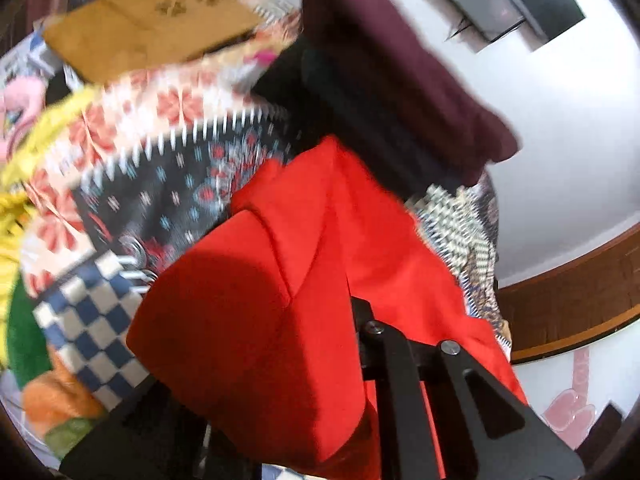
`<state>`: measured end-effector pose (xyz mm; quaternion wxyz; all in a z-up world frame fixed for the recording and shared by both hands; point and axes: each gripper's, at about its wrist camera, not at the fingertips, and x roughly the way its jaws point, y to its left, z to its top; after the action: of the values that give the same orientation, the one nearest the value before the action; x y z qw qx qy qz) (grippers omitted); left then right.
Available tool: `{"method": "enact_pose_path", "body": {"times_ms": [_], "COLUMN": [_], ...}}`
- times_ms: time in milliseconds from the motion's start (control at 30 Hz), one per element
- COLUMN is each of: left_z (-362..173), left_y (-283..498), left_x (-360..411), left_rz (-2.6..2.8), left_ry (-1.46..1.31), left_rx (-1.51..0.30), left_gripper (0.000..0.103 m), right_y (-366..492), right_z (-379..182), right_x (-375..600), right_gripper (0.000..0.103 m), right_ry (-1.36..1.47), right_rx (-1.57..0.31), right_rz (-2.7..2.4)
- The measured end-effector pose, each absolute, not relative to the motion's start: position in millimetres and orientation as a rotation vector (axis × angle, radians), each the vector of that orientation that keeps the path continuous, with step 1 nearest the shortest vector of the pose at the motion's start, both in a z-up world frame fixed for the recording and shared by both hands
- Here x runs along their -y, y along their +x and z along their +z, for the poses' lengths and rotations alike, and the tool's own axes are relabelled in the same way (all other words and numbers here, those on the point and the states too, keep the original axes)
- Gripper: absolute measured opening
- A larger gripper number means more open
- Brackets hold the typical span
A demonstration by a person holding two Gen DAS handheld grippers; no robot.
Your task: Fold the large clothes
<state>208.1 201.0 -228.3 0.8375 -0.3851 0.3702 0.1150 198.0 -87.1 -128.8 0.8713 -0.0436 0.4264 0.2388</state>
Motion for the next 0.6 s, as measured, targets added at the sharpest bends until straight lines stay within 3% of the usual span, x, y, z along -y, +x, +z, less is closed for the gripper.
{"method": "enact_pose_path", "body": {"times_ms": [300,500,600], "left_z": [-147,-126,-117], "left_y": [170,179,193], "left_x": [-190,-162,-138], "left_rz": [0.324,0.285,0.251], "left_ry": [-0.554,-0.427,-0.362], "left_rx": [-0.557,-0.551,-0.549], "left_gripper": [0.011,0.011,0.011], "right_y": [209,191,198], "right_z": [-168,-185,-173], "right_x": [-3,-31,-6], "right_gripper": [0.084,0.086,0.083], "right_ry": [-0.039,-0.182,-0.108], "right_rx": [-1.057,-1.042,-1.053], "right_rz": [0.717,0.801,0.850]}}
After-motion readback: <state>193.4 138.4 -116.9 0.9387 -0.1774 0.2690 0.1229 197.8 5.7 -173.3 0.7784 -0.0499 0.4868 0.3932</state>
